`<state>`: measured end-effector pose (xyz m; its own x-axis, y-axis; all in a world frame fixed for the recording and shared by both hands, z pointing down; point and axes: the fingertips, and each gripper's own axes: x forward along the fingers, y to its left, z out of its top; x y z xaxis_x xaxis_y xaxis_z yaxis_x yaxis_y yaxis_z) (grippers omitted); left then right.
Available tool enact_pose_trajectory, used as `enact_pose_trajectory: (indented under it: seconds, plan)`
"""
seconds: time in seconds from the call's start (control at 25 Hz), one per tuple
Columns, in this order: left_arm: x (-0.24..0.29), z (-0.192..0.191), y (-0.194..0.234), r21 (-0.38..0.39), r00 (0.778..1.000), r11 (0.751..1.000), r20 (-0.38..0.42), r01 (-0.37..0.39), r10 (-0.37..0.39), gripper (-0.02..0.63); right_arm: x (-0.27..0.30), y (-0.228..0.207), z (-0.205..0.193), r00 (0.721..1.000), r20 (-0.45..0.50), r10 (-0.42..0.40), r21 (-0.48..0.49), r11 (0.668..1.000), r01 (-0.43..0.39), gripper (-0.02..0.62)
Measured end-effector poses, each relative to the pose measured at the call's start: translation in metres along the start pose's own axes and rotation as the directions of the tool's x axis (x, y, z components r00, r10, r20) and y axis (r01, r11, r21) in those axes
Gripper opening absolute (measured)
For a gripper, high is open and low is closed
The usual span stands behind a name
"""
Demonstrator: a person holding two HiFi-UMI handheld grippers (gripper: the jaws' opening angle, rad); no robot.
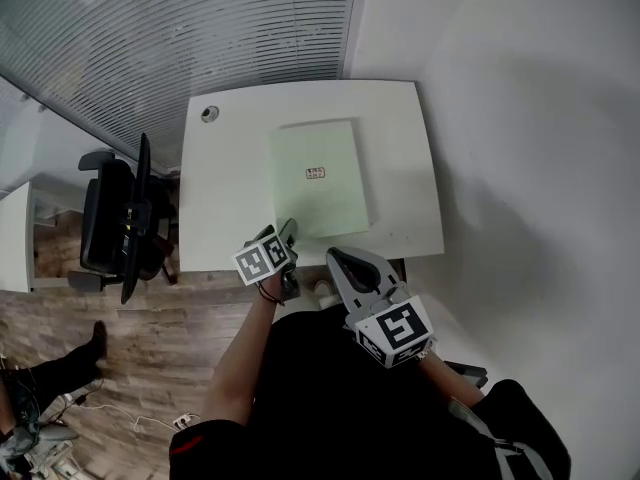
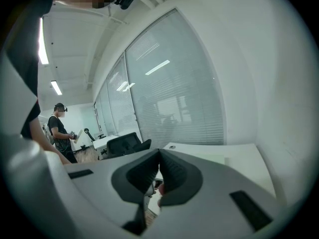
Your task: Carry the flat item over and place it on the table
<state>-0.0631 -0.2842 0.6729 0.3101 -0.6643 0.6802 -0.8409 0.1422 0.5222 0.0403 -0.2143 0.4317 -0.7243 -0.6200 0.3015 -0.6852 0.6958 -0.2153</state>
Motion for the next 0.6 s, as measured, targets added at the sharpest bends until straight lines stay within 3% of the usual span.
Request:
enact_pose_trajectory:
  seconds: [0.16, 0.28, 0.48, 0.6]
  plan:
    - [-0.038, 0.009, -0.026, 0.045, 0.995, 0.998, 0.080, 0.051, -0.055, 0.247, -0.001, 0.005, 0.002, 1.000, 0.010, 0.009, 0.000, 1.000, -0.009, 0.002]
    - [-0.066, 0.015, -0.050, 0.133, 0.987, 0.988, 0.134, 0.072, -0.090, 0.236, -0.003, 0.007, 0.003, 1.000, 0.021, 0.012, 0.008, 1.000, -0.012, 0.002]
    - [-0.110, 0.030, -0.093, 0.304, 0.961, 0.947, 0.213, 0.104, -0.174, 0.208, -0.005, 0.009, 0.006, 0.999, 0.036, 0.005, 0.006, 1.000, -0.005, 0.002]
    - [-0.133, 0.039, -0.110, 0.363, 0.943, 0.926, 0.260, 0.105, -0.208, 0.181, -0.007, 0.012, 0.005, 0.999, 0.041, 0.003, 0.009, 1.000, -0.003, 0.002]
